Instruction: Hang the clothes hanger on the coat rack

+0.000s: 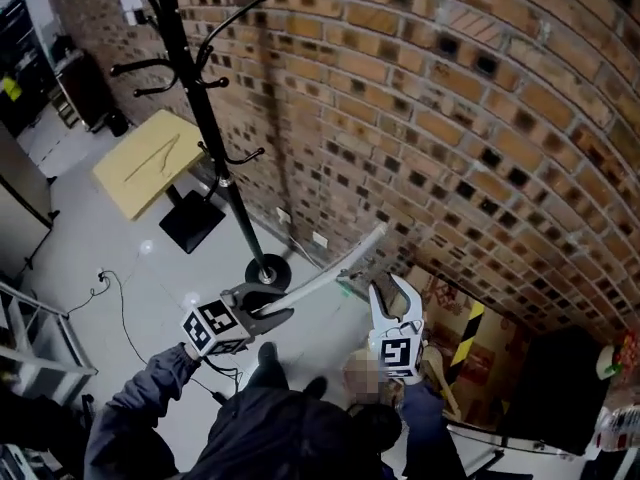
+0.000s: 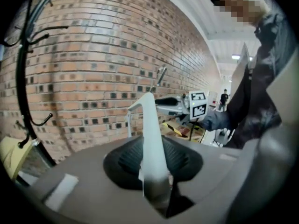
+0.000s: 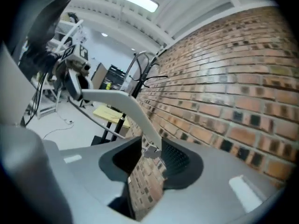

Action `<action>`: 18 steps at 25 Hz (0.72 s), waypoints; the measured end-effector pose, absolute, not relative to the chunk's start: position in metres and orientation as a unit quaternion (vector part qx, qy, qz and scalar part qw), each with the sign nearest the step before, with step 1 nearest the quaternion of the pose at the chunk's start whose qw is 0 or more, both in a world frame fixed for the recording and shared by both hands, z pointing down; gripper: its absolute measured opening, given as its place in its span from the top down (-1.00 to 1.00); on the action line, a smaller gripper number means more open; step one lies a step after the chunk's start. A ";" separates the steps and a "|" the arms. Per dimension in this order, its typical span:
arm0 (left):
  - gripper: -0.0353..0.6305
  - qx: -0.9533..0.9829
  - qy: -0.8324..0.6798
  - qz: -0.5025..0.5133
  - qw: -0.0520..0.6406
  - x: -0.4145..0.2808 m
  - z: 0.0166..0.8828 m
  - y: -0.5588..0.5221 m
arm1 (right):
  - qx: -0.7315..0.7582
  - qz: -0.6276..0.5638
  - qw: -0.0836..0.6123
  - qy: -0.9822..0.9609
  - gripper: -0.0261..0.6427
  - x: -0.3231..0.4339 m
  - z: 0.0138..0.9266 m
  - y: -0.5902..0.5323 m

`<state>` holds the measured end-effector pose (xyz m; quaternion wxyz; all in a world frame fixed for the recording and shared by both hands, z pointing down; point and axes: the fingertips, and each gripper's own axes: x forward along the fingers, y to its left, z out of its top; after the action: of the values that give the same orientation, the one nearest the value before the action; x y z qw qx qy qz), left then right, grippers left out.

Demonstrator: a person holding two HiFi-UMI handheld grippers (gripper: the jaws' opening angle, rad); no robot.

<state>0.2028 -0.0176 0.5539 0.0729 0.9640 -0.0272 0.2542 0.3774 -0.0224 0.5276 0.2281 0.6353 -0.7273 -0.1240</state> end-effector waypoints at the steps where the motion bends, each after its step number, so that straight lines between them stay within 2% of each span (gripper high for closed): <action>1: 0.55 0.965 -0.038 0.243 0.090 0.190 0.548 -0.020 | 0.617 -0.142 0.246 -0.734 0.48 0.363 0.529 -0.037; 6: 0.55 0.968 -0.071 0.182 0.158 0.134 0.512 -0.033 | 0.572 -0.250 0.276 -0.730 0.35 0.304 0.503 -0.104; 14: 0.55 0.967 -0.075 0.122 0.209 0.078 0.488 -0.061 | 0.521 -0.352 0.279 -0.726 0.34 0.218 0.457 -0.177; 16: 0.55 0.969 -0.056 0.112 0.212 0.067 0.483 -0.066 | 0.524 -0.369 0.282 -0.714 0.38 0.204 0.448 -0.191; 18: 0.55 0.970 -0.039 0.103 0.217 0.057 0.475 -0.073 | 0.531 -0.388 0.284 -0.698 0.54 0.194 0.434 -0.200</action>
<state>0.0566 -0.0731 0.4748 0.2167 0.9700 -0.0394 0.1032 0.1937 -0.1998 0.4343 0.2838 0.5307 -0.6982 -0.3876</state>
